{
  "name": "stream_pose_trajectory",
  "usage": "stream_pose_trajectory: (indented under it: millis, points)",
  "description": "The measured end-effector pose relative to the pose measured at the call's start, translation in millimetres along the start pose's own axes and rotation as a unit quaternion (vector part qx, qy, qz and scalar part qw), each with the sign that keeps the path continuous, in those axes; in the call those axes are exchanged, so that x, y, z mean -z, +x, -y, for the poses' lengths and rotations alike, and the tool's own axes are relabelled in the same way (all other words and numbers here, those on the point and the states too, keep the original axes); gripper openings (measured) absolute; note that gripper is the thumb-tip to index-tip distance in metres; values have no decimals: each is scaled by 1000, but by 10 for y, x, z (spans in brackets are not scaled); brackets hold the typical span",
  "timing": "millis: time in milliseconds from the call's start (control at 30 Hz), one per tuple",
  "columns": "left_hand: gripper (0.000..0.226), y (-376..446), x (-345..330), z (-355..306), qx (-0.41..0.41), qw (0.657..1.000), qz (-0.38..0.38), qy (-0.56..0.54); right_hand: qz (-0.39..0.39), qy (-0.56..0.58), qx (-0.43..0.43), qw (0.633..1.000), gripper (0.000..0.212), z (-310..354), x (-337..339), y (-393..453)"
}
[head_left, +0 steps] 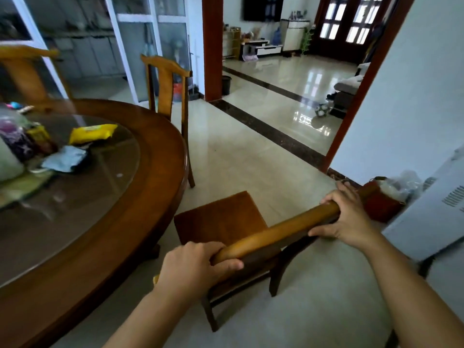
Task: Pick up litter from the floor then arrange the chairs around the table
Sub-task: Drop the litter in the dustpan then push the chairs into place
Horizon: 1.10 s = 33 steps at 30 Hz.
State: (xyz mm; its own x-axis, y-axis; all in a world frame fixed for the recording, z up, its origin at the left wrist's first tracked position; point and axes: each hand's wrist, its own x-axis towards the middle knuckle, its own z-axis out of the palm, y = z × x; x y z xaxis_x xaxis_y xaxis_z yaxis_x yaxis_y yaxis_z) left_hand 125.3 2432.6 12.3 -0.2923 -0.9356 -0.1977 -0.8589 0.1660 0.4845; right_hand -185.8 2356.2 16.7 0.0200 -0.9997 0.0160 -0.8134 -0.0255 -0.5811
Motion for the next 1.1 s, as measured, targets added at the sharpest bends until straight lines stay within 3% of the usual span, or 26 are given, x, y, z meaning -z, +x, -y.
stream_pose_trajectory:
  millis: [300,400,800,1100]
  points:
    - [60,-123,5,-41,94,993,-52,-40,97,-3,139,985,64,328,-173,854]
    - [69,-94,-33,-86,134,987,-75,-47,117,0,164,980,64,373,-183,1027]
    - [65,242,-202,-618,269,944,-176,-75,135,-26,219,966,63,85,-72,1421]
    - [65,671,-167,-740,301,938,-170,-23,161,-14,208,965,71,-189,-17,1803]
